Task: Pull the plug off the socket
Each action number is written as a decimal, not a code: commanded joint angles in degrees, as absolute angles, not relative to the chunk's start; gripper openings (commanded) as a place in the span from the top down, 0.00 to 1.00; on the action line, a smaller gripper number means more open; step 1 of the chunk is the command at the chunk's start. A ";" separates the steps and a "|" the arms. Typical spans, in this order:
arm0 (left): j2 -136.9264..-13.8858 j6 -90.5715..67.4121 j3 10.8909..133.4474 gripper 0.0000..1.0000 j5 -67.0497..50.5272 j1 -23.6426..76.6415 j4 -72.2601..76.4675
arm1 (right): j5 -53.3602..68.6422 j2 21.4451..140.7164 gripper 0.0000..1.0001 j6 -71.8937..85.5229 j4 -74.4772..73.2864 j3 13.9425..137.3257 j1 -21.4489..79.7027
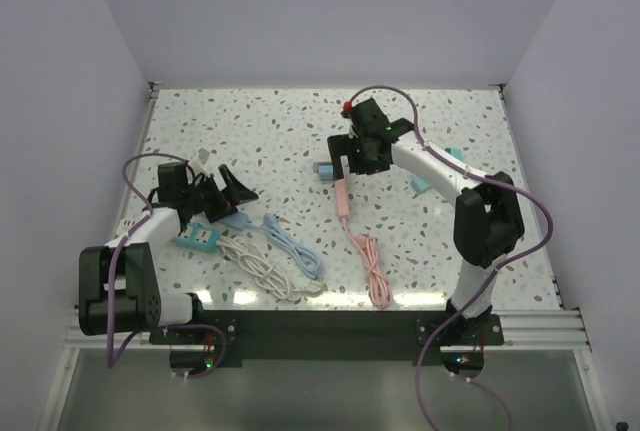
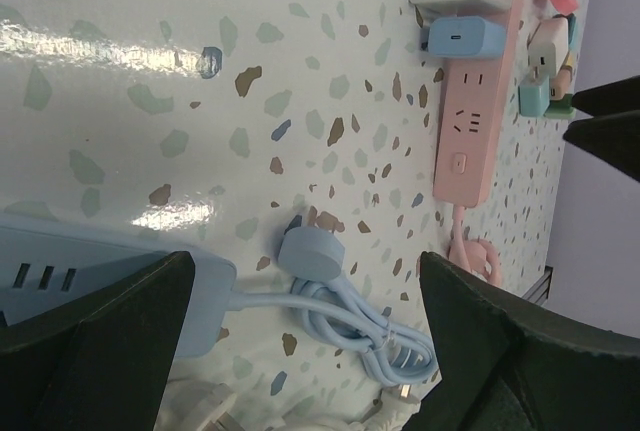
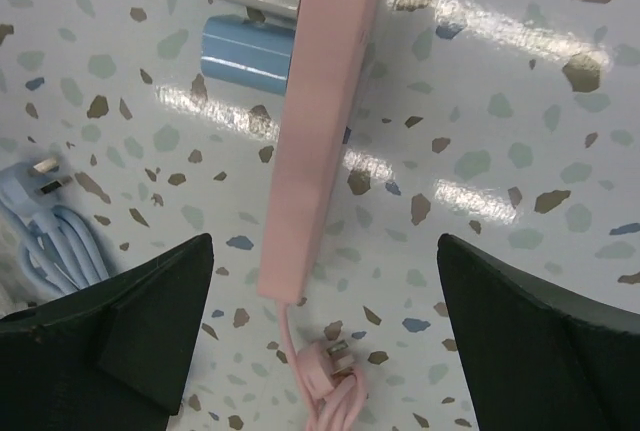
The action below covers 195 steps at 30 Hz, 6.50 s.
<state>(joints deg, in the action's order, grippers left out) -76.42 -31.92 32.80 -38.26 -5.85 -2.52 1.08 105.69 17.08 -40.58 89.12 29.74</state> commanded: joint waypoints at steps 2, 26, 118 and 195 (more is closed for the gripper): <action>-74.45 -32.17 33.31 0.00 -38.23 -5.54 -1.32 | 0.27 105.73 0.04 17.22 -34.47 84.47 31.46; -79.27 -40.86 34.90 0.00 -40.07 5.79 15.90 | 46.55 116.10 1.00 52.36 17.42 64.89 24.27; -75.57 -46.05 31.73 0.00 -27.32 15.99 18.53 | 27.98 103.99 1.00 36.88 -15.34 75.91 33.77; -91.76 -42.10 45.35 1.00 -18.28 21.00 19.78 | 5.42 95.26 0.01 20.13 -38.14 79.09 28.21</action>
